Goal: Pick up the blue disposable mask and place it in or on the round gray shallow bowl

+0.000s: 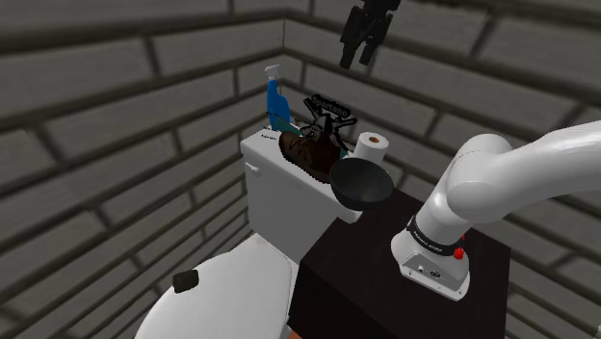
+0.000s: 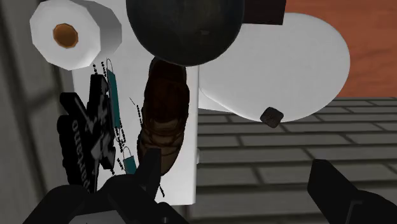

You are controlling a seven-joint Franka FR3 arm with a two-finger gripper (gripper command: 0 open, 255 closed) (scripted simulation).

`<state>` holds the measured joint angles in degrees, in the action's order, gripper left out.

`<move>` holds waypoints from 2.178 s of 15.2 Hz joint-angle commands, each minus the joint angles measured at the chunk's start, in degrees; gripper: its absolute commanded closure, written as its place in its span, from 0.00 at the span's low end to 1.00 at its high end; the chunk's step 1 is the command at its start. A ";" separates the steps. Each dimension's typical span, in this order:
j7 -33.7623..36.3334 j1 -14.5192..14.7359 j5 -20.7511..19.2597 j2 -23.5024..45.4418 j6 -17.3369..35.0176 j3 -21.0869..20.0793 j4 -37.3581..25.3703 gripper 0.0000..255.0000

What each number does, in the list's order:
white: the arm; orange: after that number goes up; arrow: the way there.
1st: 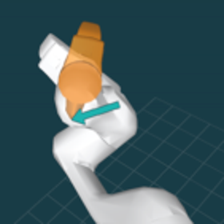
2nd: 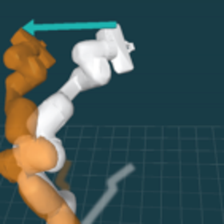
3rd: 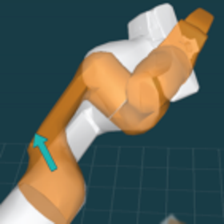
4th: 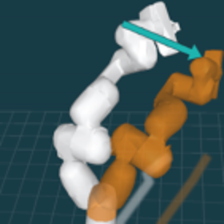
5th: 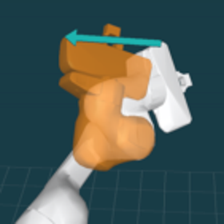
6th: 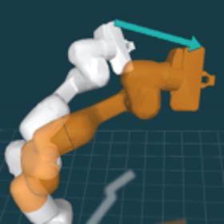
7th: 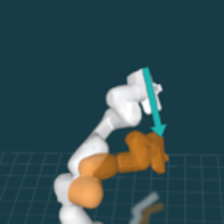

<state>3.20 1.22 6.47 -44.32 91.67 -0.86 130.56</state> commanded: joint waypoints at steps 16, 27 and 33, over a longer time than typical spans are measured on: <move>-9.40 -1.49 1.41 28.10 16.82 7.43 -4.33 0.00; -16.80 -3.23 6.87 52.57 22.17 10.51 -17.42 0.00; -19.75 -5.47 10.02 66.57 22.01 10.45 -28.20 0.00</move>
<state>-16.27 -3.73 16.01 19.05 118.59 9.61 104.12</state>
